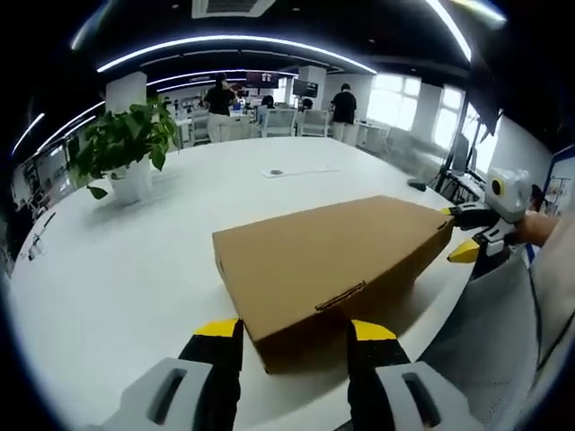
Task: Operate the shoe box by opening the lid, removing the specified soft item, and placing it in the target area until the item is outside and the box remains undamaged.
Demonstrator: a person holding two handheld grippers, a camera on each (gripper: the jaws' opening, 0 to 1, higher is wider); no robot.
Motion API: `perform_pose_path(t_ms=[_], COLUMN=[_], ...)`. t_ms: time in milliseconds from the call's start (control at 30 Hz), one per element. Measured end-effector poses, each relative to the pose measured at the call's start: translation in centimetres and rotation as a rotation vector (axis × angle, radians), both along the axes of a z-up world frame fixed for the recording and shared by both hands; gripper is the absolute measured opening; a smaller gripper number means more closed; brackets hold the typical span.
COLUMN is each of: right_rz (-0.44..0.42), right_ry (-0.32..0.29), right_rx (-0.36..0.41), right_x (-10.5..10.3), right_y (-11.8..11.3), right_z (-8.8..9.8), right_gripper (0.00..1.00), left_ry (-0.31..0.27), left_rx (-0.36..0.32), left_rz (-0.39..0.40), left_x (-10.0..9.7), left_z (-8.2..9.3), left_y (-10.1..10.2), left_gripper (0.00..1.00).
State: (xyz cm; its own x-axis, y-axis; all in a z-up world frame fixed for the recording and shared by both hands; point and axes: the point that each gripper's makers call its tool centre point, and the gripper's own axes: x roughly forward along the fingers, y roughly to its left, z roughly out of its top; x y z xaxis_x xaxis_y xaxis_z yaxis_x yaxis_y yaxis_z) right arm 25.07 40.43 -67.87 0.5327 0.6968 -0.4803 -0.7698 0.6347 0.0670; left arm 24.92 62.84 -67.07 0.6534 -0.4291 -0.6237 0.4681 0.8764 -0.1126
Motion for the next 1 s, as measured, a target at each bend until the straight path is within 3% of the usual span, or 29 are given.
perform_pose_path(t_ms=[667,1000], right_rz=[-0.021,-0.024], right_ry=[-0.038,-0.077], right_rx=[0.038,0.045], right_x=[1.1,2.3], right_y=[0.1,0.2], right_z=[2.5,4.1], right_gripper=[0.52,0.52], left_ry=[-0.050,-0.102], left_rx=[-0.048,-0.065], left_rz=[-0.003,-0.001], left_x=[0.8,1.8], left_z=[2.9,4.8], left_y=[-0.2,-0.2], left_gripper=[0.49,0.49])
